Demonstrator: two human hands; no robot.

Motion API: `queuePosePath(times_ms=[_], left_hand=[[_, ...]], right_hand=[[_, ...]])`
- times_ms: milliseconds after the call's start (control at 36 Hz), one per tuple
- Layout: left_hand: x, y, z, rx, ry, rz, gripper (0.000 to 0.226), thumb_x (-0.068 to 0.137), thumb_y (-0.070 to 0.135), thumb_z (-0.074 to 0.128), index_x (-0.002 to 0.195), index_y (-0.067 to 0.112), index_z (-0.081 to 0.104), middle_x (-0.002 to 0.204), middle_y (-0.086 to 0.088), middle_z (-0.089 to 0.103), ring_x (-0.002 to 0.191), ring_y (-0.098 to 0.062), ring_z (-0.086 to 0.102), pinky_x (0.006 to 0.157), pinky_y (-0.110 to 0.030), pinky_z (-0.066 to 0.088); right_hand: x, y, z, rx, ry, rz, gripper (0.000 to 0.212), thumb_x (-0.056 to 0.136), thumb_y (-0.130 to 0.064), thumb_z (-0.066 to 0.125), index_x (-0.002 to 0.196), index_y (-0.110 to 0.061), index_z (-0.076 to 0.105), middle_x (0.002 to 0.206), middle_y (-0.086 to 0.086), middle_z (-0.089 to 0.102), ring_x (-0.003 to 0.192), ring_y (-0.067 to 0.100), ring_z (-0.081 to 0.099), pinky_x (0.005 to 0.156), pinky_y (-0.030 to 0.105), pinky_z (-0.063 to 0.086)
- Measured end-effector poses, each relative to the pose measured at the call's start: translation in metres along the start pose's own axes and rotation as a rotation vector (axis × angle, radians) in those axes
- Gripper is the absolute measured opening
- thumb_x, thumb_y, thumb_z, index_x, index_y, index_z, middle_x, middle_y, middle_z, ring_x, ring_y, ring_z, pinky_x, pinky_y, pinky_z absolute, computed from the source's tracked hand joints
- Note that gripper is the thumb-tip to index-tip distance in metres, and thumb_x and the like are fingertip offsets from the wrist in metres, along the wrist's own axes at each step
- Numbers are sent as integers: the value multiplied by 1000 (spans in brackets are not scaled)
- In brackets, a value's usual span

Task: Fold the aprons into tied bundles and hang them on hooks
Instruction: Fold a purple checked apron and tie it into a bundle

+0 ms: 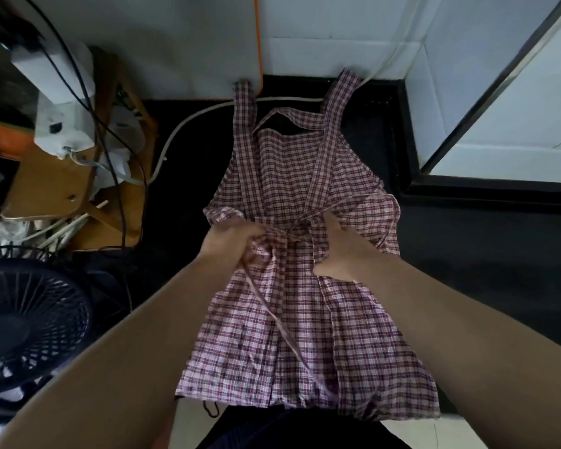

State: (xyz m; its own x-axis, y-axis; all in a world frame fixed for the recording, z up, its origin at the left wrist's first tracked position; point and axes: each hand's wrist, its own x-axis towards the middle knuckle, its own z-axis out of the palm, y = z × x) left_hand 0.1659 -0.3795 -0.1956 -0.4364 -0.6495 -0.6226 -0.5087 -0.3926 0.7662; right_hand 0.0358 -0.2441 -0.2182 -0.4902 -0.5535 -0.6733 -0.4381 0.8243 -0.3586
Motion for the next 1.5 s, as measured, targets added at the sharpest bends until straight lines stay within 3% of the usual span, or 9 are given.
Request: queuePosePath(times_ms=[139, 250, 417, 722, 1028, 1139, 1333, 1417, 1500], left_hand=[[14, 4, -52, 242, 650, 63, 15, 89, 19, 55, 98, 11, 63, 97, -15, 65, 88, -33, 62, 77, -40, 50], [17, 4, -72, 528, 881, -176, 50, 92, 19, 46, 138, 7, 34, 145, -19, 31, 133, -32, 31, 107, -40, 26], [22, 8, -41, 853, 321, 303, 49, 93, 27, 46, 142, 26, 41, 142, -11, 40, 118, -37, 47, 96, -50, 46], [77, 23, -30, 1007, 159, 10, 41, 102, 31, 38, 115, -2, 59, 106, -18, 64, 94, -32, 62, 74, -37, 47], [104, 67, -26, 866, 98, 154, 34, 97, 24, 49, 70, 4, 53, 71, -11, 55, 62, -23, 51, 54, -28, 42], [122, 88, -23, 757, 121, 144, 32, 96, 15, 49, 116, -6, 62, 116, -22, 64, 107, -37, 61, 93, -45, 51], [123, 104, -23, 423, -26, 355, 22, 89, 35, 54, 109, 38, 62, 114, -2, 65, 94, -24, 64, 83, -36, 54], [126, 88, -22, 725, -58, 363, 55, 93, 33, 51, 144, 44, 34, 156, -15, 21, 87, -23, 60, 58, -24, 51], [99, 59, -10, 995, 151, 395, 58, 97, 25, 46, 149, 33, 24, 159, -7, -10, 129, -35, 35, 82, -37, 48]], right_hand=[[4, -4, 3, 27, 42, 10, 99, 84, -23, 62, 150, -30, -12, 140, 17, 41, 84, 21, 54, 53, 22, 36], [0, -11, 0, 16, 122, 53, 74, 92, -28, 50, 151, -19, 5, 93, 5, 55, 67, 16, 50, 49, 26, 35], [2, -19, -25, -104, 524, -17, 29, 95, -27, 42, 112, -8, 54, 113, 11, 56, 103, 30, 54, 77, 35, 45], [42, 7, -65, -125, 229, 199, 41, 99, -23, 41, 139, -16, 45, 143, 18, 36, 122, 32, 46, 104, 39, 42], [48, 6, -74, -407, -34, 36, 13, 90, -26, 56, 91, -13, 61, 89, 1, 58, 79, 16, 56, 60, 25, 44], [58, 1, -84, -281, 148, -28, 20, 97, -27, 50, 94, -10, 61, 90, 2, 57, 81, 17, 56, 62, 26, 46], [73, -10, -104, 13, 548, -23, 41, 95, -19, 52, 136, -19, 45, 149, 14, 29, 112, 36, 53, 90, 37, 49], [70, -15, -97, 24, 436, 42, 72, 91, -10, 56, 150, -27, 17, 158, 7, -7, 128, 36, 41, 89, 34, 45], [61, -18, -79, -19, 503, 14, 74, 87, -12, 58, 148, -27, 20, 157, 9, 2, 132, 37, 33, 98, 46, 44]])
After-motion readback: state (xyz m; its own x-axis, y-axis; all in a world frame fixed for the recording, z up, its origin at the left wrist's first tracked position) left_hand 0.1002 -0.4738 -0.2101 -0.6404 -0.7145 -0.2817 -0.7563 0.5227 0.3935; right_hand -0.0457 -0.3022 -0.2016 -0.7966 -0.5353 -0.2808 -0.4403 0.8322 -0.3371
